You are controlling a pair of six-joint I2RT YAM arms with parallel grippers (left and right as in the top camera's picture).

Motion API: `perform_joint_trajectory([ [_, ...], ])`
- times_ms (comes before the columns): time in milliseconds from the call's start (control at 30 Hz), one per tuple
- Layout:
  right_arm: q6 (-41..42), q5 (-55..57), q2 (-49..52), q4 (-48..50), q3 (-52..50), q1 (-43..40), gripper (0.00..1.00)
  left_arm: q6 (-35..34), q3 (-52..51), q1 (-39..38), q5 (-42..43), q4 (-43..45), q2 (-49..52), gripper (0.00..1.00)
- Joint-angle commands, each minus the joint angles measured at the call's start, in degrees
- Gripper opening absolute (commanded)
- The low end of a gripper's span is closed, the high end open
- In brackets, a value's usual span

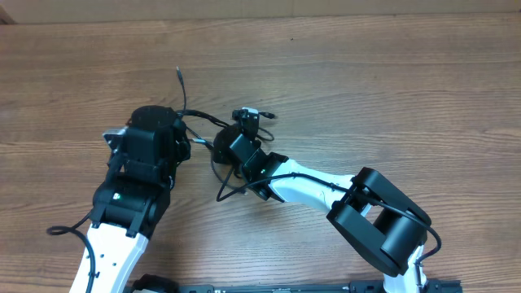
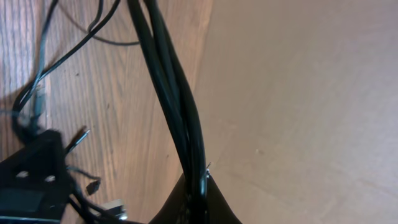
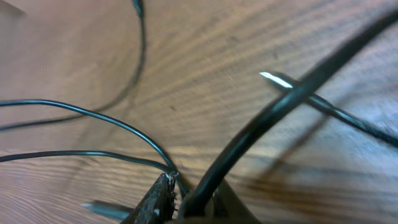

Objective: Untangle cables
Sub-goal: 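Move the right gripper to the cables held by the left and grasp, then pull the right gripper rightward, stretching the cables between both grippers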

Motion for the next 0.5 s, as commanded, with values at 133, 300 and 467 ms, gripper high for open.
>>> perform_joint_trajectory([
  [133, -2.69, -0.20, 0.28, -7.74, -0.09, -0.66, 0.19, 3.17, 1.25, 2.60, -5.20, 1.29, -3.72, 0.04],
  [300, -2.82, -0.20, 0.28, -12.41, -0.09, -3.21, 0.20, 11.58, 1.25, 7.58, -4.92, 2.93, -5.42, 0.04],
  [467, -2.84, -0.20, 0.22, -15.08, -0.09, -8.20, 0.20, 18.01, 1.25, 13.22, -1.03, 3.04, -6.75, 0.04],
])
